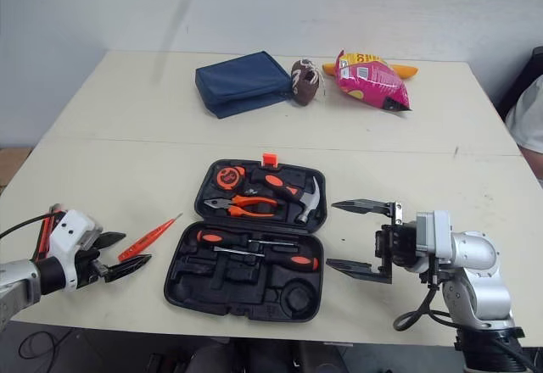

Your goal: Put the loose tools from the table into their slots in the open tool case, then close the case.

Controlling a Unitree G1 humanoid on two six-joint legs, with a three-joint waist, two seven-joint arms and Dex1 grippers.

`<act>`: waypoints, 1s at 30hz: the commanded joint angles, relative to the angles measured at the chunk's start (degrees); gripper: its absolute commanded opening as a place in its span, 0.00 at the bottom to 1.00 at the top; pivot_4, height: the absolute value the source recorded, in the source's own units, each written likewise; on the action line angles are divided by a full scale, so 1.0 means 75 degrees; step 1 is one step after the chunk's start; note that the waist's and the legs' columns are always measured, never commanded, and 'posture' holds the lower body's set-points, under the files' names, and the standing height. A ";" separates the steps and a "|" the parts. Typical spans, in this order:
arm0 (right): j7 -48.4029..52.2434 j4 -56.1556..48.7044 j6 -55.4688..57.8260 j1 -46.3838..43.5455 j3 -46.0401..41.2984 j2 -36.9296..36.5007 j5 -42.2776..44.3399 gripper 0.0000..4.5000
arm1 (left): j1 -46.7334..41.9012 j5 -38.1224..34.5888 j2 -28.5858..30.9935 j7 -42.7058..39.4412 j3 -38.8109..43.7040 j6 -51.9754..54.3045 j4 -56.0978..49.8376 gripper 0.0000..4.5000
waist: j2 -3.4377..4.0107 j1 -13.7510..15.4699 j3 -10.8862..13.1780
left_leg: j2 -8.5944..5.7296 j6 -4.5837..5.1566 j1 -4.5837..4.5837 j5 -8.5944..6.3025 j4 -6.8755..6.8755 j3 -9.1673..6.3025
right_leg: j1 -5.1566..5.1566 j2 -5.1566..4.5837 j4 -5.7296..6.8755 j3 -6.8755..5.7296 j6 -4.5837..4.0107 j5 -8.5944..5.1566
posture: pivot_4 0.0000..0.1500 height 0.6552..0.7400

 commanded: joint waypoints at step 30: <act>-0.0364 -0.0492 -0.0009 0.0111 0.0070 0.0027 -0.0289 1.00 | -0.0995 0.0828 0.0095 -0.0302 -0.1036 -0.0330 0.0390 0.07 | 0.0037 0.0234 -0.0012 | -0.0001 0.0018 0.0000 -0.0010 0.0033 -0.0007 | 0.0017 -0.0006 0.0005 -0.0003 0.0003 0.0003 | 1.00 1.00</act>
